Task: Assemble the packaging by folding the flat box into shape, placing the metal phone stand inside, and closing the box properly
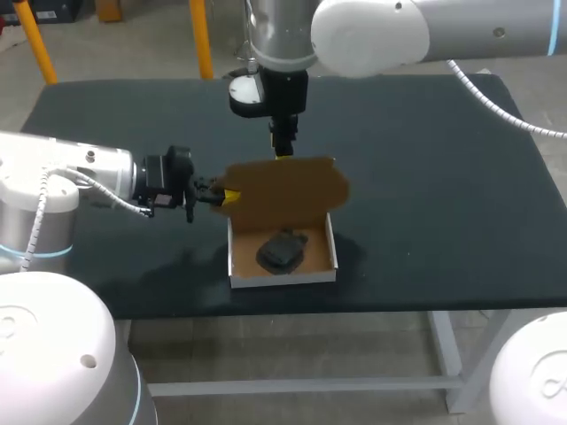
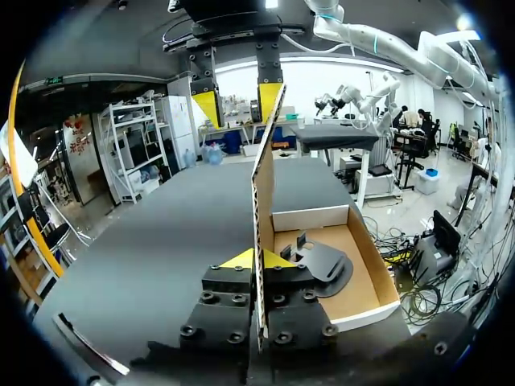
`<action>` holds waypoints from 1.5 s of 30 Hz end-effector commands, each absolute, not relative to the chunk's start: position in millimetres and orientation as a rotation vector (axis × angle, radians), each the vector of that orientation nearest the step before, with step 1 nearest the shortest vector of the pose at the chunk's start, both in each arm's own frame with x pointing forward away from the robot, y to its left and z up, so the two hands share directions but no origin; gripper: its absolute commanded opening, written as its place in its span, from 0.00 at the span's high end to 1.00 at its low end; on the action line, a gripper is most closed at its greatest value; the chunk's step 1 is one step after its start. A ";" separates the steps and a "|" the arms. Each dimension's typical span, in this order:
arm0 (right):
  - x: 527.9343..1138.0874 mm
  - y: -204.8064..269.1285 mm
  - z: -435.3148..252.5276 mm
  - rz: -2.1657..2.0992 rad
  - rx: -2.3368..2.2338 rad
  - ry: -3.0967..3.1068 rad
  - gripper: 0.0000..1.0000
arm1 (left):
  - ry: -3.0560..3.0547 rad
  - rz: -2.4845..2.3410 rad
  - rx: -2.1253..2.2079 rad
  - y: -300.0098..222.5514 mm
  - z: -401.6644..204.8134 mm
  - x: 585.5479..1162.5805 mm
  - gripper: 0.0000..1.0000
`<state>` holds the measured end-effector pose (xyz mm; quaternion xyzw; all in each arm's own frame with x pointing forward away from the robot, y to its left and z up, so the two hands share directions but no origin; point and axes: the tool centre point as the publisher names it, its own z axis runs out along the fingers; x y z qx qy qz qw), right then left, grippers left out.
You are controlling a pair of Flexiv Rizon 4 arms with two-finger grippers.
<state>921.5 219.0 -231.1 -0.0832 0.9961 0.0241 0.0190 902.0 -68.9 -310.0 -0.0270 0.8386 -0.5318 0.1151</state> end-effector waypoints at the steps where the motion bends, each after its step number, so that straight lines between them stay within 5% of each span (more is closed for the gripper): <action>1: 917.2 217.4 -232.7 0.093 -0.251 3.115 0.55 | 2.455 -1.559 -0.080 -69.5 -311.0 901.8 1.00; 45: 914.1 226.0 -263.4 0.057 -0.266 3.198 0.51 | 2.455 -1.559 -0.080 -69.5 -311.0 901.8 1.00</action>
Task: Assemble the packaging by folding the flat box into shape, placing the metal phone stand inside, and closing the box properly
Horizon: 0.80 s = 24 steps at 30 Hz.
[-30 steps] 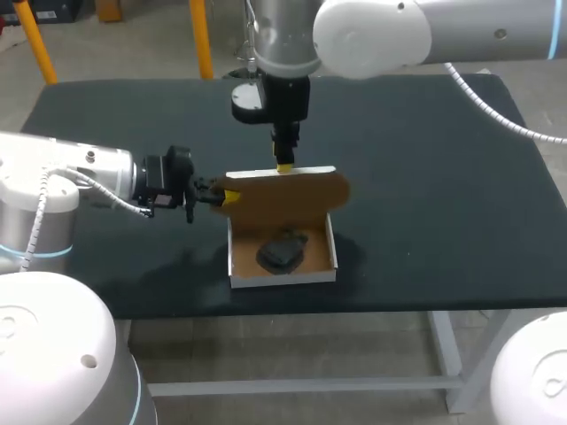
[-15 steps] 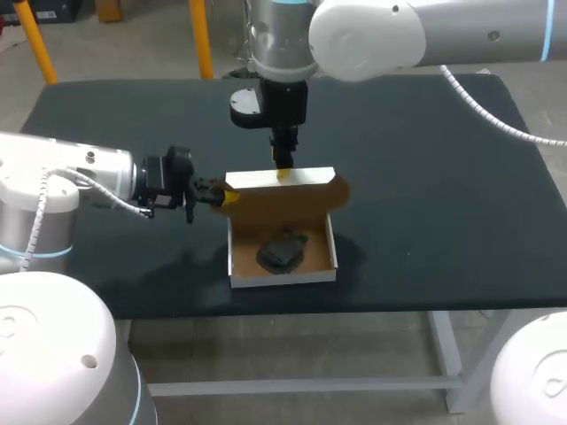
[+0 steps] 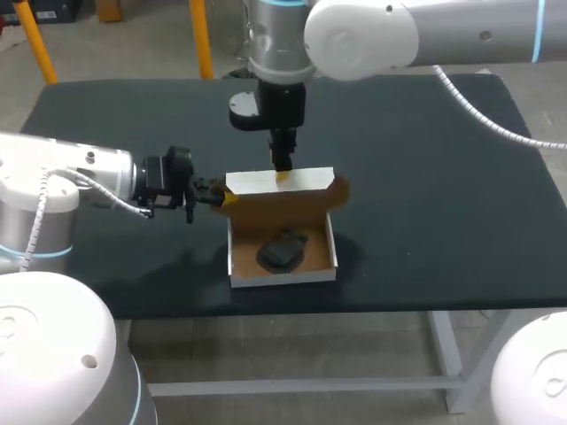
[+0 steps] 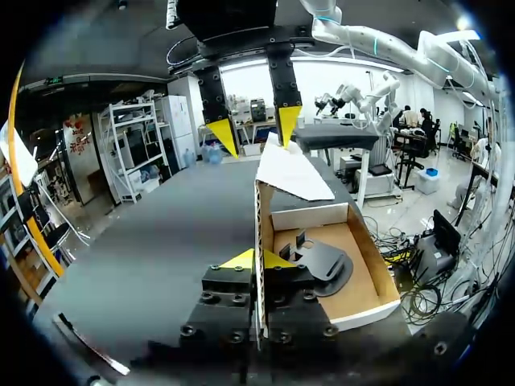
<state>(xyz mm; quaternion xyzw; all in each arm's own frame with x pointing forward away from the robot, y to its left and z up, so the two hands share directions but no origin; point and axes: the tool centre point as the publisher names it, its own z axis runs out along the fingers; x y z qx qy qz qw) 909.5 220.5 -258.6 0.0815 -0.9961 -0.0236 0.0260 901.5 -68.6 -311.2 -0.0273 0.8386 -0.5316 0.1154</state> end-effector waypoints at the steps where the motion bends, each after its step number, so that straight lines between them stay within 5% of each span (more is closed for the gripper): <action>1: 914.2 226.6 -264.2 -0.053 0.256 -3.060 0.51 | 2.455 -1.559 -0.080 -69.5 -311.0 901.8 1.00; 10: 916.0 230.1 -270.2 -0.045 0.261 -3.041 0.52 | 2.455 -1.559 -0.080 -69.5 -311.0 901.8 1.00; 13: 916.6 230.5 -271.6 -0.043 0.260 -3.037 0.66 | 2.455 -1.559 -0.080 -69.5 -311.0 901.8 1.00; 16: 916.2 230.7 -273.4 -0.040 0.261 -3.031 1.00 | 2.455 -1.559 -0.080 -69.5 -311.0 901.8 1.00; 24: 913.1 229.3 -274.5 -0.050 0.263 -3.029 1.00 | 2.455 -1.559 -0.080 -69.5 -311.0 901.8 1.00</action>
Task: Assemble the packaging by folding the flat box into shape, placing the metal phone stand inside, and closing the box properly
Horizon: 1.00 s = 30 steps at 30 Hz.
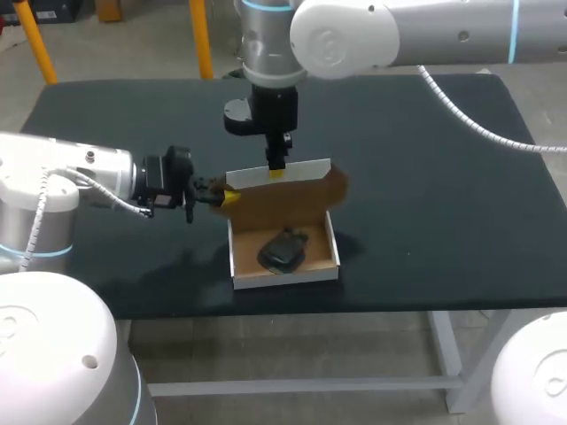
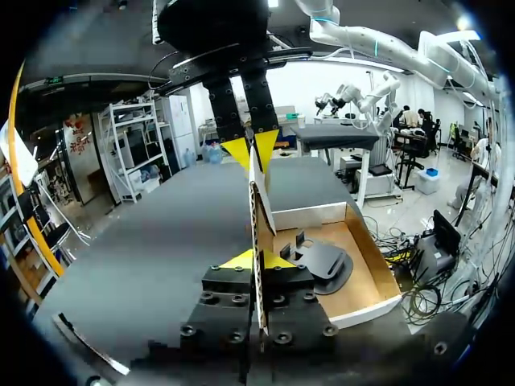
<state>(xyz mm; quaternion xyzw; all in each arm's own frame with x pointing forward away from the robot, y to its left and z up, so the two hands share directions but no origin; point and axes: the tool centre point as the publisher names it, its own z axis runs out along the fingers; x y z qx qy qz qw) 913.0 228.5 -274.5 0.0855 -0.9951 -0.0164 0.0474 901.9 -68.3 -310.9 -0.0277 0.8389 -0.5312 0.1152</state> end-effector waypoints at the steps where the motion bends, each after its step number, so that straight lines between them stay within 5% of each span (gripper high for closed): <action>1: 912.7 228.9 -274.2 -0.052 0.262 -3.029 1.00 | 2.455 -1.559 -0.080 -69.5 -311.0 901.8 1.00; 3: 911.1 227.5 -272.5 -0.060 0.255 -3.027 1.00 | 2.455 -1.559 -0.080 -69.5 -311.0 901.8 1.00; 4: 910.4 226.9 -271.7 -0.065 0.253 -3.030 0.90 | 2.455 -1.559 -0.080 -69.5 -311.0 901.8 1.00; 5: 909.3 225.9 -269.4 -0.070 0.251 -3.033 0.24 | 2.455 -1.559 -0.080 -69.5 -311.0 901.8 1.00; 6: 908.8 225.3 -267.8 -0.074 0.248 -3.035 0.00 | 2.455 -1.559 -0.080 -69.5 -311.0 901.8 1.00; 30: 914.2 194.1 -206.4 -0.166 -0.353 -3.078 0.00 | 2.455 -1.559 -0.080 -69.5 -311.0 901.8 1.00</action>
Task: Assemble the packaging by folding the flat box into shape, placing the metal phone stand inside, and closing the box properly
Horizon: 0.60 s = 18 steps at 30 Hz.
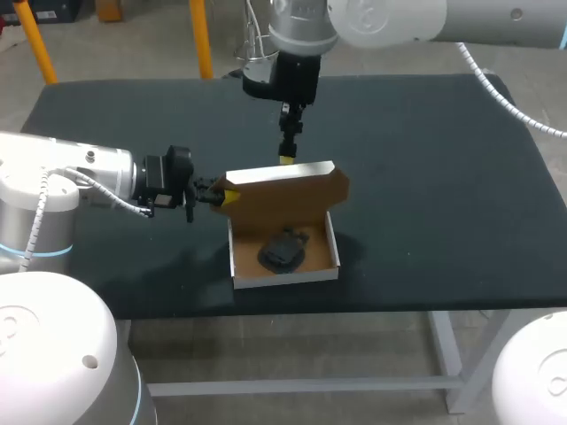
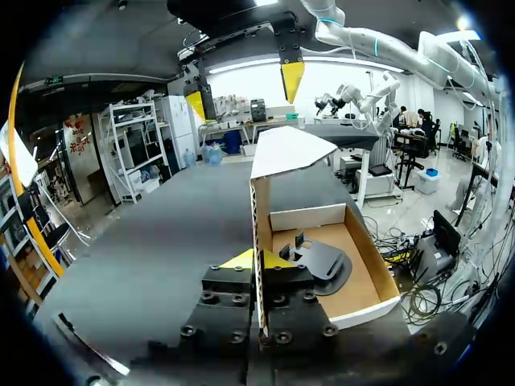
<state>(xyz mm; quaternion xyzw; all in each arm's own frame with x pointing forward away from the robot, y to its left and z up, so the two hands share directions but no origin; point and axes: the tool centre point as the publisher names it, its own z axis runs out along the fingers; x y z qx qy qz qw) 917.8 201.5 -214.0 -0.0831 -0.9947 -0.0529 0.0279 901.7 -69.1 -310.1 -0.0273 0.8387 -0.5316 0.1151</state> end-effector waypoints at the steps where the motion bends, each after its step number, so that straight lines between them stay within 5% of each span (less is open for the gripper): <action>1: 914.7 192.3 -204.6 -0.152 -0.406 -3.086 0.00 | 2.455 -1.559 -0.080 -69.5 -311.0 901.8 1.00; 18: 914.7 192.3 -204.6 -0.152 -0.406 -3.086 0.00 | 2.455 -1.559 -0.080 -69.5 -311.0 901.8 1.00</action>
